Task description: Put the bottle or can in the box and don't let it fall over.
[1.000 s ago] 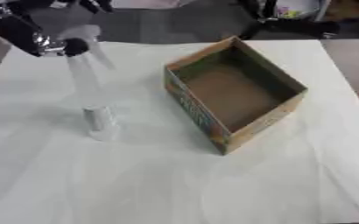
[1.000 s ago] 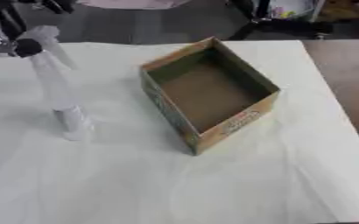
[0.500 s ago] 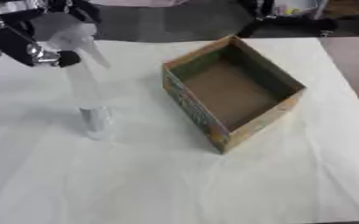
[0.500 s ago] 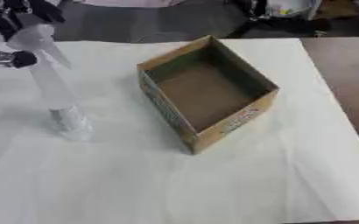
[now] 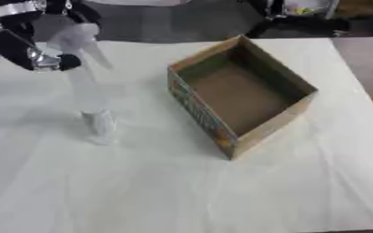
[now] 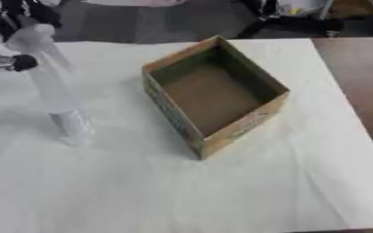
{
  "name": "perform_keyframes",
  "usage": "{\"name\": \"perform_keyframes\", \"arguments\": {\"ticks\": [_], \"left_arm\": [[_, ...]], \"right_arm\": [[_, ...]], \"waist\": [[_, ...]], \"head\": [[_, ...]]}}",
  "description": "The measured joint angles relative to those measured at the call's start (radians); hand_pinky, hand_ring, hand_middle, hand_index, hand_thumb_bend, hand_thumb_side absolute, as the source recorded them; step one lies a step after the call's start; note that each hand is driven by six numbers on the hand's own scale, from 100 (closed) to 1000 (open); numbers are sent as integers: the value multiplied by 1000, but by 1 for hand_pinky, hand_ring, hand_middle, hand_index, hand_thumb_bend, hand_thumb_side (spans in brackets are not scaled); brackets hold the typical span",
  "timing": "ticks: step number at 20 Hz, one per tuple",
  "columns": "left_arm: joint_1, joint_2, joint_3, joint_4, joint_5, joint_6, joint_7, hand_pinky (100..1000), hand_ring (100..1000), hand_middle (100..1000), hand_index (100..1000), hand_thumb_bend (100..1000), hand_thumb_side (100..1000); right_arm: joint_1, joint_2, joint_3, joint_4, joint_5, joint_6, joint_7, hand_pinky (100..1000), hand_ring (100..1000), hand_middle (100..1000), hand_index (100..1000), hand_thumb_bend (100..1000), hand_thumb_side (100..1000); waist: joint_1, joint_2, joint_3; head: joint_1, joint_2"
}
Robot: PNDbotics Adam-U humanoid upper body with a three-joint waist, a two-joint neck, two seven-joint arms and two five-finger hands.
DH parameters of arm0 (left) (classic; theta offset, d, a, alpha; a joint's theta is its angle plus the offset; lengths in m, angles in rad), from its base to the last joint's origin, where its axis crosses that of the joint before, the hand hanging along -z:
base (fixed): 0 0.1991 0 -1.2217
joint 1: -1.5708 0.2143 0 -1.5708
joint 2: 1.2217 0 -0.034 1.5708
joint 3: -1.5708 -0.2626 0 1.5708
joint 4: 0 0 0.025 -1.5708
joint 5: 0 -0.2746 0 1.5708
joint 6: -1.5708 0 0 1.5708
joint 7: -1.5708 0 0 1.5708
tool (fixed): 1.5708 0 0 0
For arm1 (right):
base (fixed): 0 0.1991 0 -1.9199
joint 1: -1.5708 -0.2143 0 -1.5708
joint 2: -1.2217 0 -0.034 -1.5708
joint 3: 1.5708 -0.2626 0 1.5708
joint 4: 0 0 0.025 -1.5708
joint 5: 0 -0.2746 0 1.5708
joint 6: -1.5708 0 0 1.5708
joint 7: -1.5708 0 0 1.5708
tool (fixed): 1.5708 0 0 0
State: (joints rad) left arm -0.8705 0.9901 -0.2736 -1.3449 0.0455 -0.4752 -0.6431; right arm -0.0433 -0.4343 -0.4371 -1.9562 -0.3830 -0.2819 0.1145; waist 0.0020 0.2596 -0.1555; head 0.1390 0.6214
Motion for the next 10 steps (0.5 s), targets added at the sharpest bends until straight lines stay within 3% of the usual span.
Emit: {"name": "perform_keyframes", "arguments": {"ticks": [10], "left_arm": [[-1,-5,0,10,-34,-3,3,836,886,716,883,374,419]], "right_arm": [[-1,8,-4,5,0,1,1,725,1000,916,985,100,356]], "waist": [[2,5,-4]], "head": [[0,0]]}}
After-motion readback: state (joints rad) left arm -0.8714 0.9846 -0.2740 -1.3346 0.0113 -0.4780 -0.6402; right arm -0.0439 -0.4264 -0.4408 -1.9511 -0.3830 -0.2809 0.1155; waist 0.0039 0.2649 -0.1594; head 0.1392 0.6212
